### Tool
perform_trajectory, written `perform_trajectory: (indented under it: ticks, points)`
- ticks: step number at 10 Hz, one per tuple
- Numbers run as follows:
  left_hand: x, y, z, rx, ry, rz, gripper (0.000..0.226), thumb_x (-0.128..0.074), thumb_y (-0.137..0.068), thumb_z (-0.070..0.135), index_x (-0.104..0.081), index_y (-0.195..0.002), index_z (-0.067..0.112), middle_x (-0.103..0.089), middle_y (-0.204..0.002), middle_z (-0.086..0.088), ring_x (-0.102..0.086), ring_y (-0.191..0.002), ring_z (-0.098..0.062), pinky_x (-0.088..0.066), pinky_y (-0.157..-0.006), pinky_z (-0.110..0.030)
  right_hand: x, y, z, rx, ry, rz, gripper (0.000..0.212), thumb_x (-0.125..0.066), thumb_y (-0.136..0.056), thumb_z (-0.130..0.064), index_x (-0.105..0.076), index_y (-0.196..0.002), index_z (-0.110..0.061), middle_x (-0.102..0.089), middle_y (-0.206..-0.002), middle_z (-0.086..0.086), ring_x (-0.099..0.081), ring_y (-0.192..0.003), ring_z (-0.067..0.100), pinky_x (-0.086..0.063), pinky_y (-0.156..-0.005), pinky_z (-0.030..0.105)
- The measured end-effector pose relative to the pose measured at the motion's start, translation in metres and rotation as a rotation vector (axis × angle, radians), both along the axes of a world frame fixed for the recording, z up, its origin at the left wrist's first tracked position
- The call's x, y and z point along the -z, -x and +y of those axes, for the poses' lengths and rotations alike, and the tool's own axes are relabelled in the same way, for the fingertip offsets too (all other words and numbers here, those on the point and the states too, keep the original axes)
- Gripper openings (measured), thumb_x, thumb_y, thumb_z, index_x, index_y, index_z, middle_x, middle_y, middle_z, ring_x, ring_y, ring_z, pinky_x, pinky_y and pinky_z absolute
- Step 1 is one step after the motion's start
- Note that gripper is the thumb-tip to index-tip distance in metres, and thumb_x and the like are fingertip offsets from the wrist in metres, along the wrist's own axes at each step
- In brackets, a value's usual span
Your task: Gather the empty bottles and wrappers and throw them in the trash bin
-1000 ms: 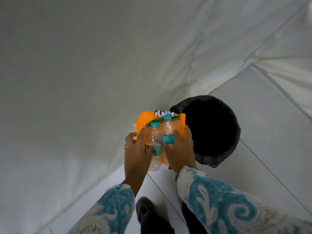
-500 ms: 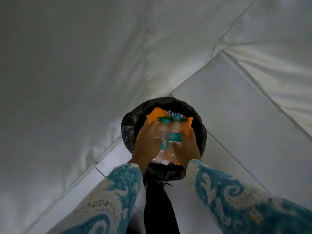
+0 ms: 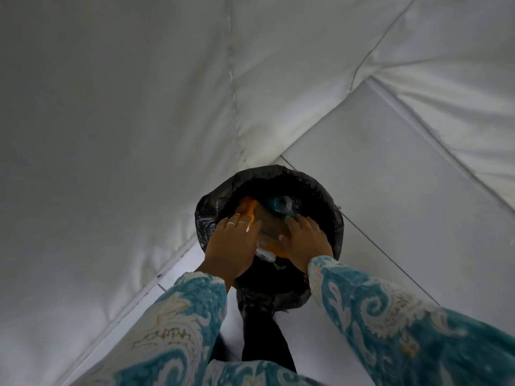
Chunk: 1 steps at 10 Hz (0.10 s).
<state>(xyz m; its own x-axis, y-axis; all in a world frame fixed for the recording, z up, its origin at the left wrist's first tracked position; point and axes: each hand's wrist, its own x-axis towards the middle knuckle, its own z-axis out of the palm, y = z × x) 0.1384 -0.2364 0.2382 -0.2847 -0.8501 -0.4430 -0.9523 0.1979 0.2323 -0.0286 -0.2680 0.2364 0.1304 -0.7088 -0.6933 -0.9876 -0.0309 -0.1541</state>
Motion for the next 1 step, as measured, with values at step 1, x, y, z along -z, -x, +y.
perform_trajectory:
  ticks: [1]
  points:
    - [-0.0128, 0.0041, 0.0029, -0.038, 0.033, 0.060, 0.045, -0.064, -0.078, 0.024, -0.056, -0.120, 0.009, -0.063, -0.121, -0.020, -0.057, -0.111, -0.039, -0.047, -0.092, -0.048, -0.0141, -0.0002, 0.0027, -0.012, 0.036, 0.005, 0.055, -0.041, -0.095, -0.039, -0.029, -0.143, -0.016, -0.030, -0.152, 0.010, -0.022, -0.141, 0.030, -0.026, -0.113, 0.044]
